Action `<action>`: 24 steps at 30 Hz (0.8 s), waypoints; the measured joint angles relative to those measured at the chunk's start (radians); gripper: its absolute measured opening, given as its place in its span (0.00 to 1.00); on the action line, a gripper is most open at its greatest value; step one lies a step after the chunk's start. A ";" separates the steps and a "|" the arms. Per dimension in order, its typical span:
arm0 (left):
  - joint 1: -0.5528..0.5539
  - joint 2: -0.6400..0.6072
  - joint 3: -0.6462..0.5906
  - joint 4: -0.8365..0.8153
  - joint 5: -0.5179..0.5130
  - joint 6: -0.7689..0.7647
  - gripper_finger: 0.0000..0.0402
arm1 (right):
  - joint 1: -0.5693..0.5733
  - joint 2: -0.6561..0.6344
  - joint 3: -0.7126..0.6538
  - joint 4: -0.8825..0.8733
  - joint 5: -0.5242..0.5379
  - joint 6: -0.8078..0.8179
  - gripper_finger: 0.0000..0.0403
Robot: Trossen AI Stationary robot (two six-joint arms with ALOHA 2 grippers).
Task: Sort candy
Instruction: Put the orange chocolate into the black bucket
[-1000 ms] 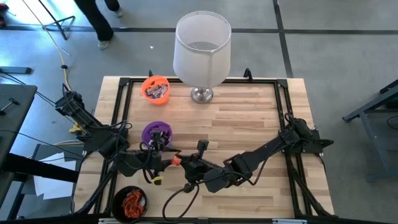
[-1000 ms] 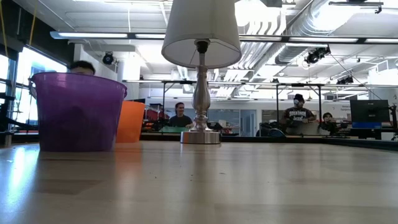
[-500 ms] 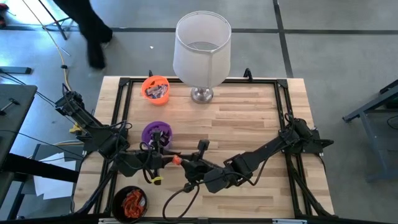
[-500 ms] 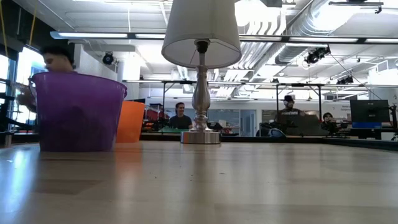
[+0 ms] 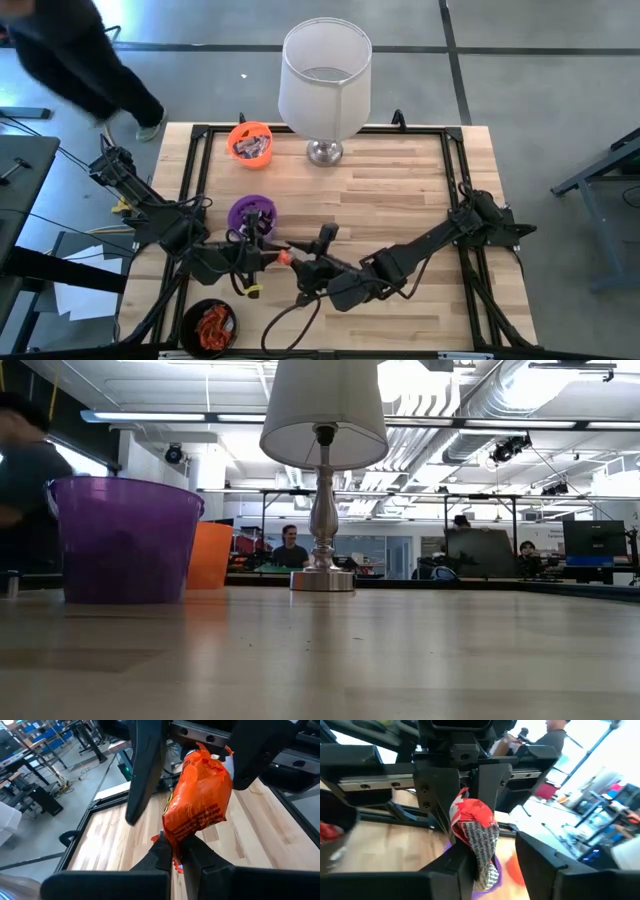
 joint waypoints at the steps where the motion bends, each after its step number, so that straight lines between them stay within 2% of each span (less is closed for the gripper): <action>1: 0.000 0.000 0.000 0.001 -0.001 0.000 0.00 | 0.005 0.000 0.000 -0.003 0.020 -0.009 0.35; 5: 0.000 -0.003 0.000 0.002 -0.035 0.000 0.00 | 0.036 0.000 0.000 -0.094 0.098 0.013 0.41; 11: 0.000 -0.003 0.000 -0.043 -0.142 -0.009 0.00 | 0.073 0.002 -0.002 -0.308 0.104 0.218 0.47; 14: -0.008 -0.005 0.000 -0.099 -0.132 -0.096 0.00 | 0.092 -0.002 -0.001 -0.418 0.104 0.331 0.47; 17: -0.047 -0.032 0.002 -0.207 -0.054 -0.288 0.00 | 0.118 -0.013 0.000 -0.535 0.085 0.466 0.47; 24: -0.170 -0.085 0.079 -0.513 0.227 -0.986 0.00 | 0.143 -0.034 0.001 -0.783 0.074 0.742 0.47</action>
